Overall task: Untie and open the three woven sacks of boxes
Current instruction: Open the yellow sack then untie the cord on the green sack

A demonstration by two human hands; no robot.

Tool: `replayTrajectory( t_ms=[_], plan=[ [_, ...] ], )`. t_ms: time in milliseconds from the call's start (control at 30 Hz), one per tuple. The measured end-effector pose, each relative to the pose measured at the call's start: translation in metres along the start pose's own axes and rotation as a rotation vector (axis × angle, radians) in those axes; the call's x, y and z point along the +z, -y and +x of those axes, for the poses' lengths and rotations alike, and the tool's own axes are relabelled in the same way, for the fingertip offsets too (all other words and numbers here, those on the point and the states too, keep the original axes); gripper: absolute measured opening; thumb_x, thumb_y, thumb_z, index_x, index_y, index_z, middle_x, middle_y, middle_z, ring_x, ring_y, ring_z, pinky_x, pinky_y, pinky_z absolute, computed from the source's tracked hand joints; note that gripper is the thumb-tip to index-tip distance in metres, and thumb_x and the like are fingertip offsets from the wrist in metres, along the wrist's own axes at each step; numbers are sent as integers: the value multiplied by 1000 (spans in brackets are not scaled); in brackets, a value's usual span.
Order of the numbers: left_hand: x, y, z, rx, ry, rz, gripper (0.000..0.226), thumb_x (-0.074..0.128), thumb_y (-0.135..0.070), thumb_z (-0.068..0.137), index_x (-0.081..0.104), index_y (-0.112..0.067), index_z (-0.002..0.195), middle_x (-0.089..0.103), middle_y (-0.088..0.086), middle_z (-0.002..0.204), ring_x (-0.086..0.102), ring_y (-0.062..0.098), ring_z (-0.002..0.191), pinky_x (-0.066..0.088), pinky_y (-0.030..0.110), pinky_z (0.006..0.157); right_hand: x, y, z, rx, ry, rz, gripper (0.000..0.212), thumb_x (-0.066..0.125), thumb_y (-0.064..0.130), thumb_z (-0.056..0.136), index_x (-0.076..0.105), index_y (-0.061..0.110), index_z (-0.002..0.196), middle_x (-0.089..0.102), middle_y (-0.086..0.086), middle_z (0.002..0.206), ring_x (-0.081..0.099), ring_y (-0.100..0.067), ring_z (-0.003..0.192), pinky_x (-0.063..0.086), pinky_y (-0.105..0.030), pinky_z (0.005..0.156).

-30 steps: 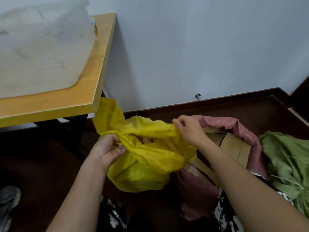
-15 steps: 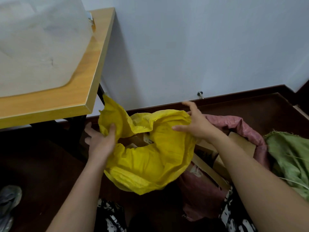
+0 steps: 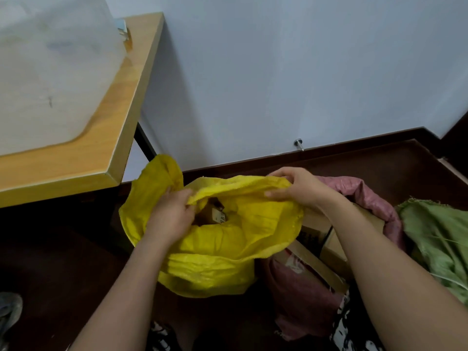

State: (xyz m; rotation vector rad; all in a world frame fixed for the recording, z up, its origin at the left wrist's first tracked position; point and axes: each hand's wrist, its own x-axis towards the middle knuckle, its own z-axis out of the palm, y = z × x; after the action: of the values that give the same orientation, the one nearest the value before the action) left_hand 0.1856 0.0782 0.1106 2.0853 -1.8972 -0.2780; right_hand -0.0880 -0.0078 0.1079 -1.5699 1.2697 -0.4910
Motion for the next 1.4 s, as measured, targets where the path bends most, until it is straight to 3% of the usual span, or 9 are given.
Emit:
replayTrajectory(
  t_ms=[133,333,500,600,767,900,1067,1167,1400],
  plan=[
    [-21,21,7,-303,-18,-186,26,51,-9,87,55,-9,62,57,10,64,56,35,71,35,33,56,-9,-4,-2,126,158,-176,15,71,15,83,68,27,91,66,-1,105,62,-20,100,54,-34,85],
    [-30,33,0,-476,205,-674,18,75,-28,77,70,-13,86,71,15,85,67,32,84,55,42,77,-11,2,-3,160,204,617,30,49,-4,92,61,1,120,67,-17,107,71,-21,84,59,-34,79],
    [-34,58,-3,-516,332,-1088,50,79,-33,70,67,-7,111,71,16,87,66,32,80,53,41,77,-18,3,-2,-49,463,798,66,86,15,61,63,8,122,66,-14,117,68,-26,101,58,-34,79],
    [-29,63,3,-648,236,-1141,28,59,-22,90,65,0,107,67,13,69,63,26,61,54,35,64,-9,0,5,-1,369,830,68,92,23,51,68,7,113,71,-13,107,71,-24,94,58,-32,74],
    [-25,61,9,-797,270,-1344,14,69,-29,69,69,-15,66,48,7,59,43,22,52,39,32,56,7,5,15,366,27,844,18,59,26,92,64,9,93,70,-10,80,68,-23,70,59,-35,65],
    [-19,58,13,-852,202,-1495,15,63,-27,71,67,-15,63,52,4,52,44,21,53,37,31,62,19,9,18,269,-182,412,48,72,44,80,60,13,114,62,-5,106,62,-19,91,54,-34,76],
    [-14,62,18,-902,170,-1580,24,52,-29,87,65,-14,74,63,4,61,58,20,56,45,34,72,19,9,5,290,120,-111,108,83,45,63,17,27,147,35,-7,146,42,-30,129,47,-44,100],
    [-10,66,20,-912,156,-1587,22,51,-32,89,65,-15,84,66,5,67,62,21,58,47,34,75,16,7,-4,425,141,-36,86,82,32,72,33,16,142,50,-7,131,56,-25,103,56,-36,63],
    [-9,72,19,-1067,224,-1474,20,60,-30,86,64,-11,81,63,14,73,59,30,72,51,43,77,10,5,5,335,-40,855,21,44,14,100,62,4,95,69,-10,81,67,-22,70,59,-31,52]
  ],
)
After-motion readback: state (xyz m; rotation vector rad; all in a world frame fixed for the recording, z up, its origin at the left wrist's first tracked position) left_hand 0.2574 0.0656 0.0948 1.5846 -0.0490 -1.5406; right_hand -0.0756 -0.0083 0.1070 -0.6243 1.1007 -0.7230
